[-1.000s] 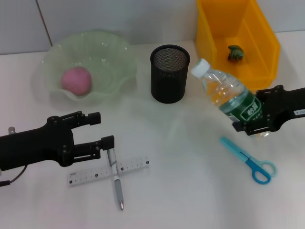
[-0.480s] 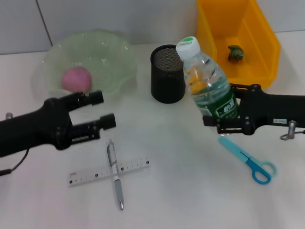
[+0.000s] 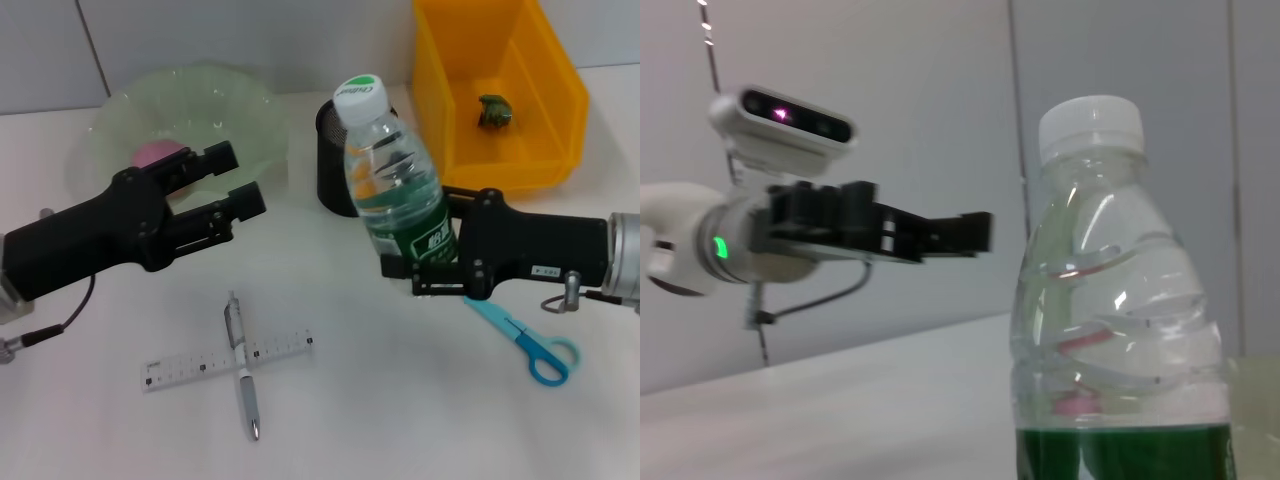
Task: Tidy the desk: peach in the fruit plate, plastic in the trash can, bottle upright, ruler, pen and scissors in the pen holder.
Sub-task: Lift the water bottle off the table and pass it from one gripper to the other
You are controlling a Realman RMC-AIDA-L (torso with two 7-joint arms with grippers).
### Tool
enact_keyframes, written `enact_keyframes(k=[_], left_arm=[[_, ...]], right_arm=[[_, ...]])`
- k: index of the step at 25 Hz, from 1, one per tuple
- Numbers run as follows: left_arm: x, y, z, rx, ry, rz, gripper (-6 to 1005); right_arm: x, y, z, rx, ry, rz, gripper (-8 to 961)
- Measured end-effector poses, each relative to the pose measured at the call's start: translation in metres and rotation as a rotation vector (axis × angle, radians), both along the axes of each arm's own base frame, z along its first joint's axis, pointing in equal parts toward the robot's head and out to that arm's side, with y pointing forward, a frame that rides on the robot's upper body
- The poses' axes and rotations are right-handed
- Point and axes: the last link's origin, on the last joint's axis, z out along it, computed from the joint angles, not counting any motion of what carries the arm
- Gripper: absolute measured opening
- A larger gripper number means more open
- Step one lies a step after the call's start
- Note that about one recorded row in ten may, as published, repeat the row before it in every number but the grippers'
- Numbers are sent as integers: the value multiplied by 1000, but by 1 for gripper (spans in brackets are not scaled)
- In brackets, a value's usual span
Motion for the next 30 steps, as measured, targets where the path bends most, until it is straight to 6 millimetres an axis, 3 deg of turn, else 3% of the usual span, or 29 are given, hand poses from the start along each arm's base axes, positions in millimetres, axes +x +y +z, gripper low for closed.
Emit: enact_keyframes(k=[19, 30], left_arm=[[7, 8, -4, 61, -33, -16, 803], [8, 11, -1, 73, -28, -22, 803]], right_arm=[[-17, 5, -30, -50, 101, -9, 794], [-17, 7, -31, -49, 85, -9, 796]])
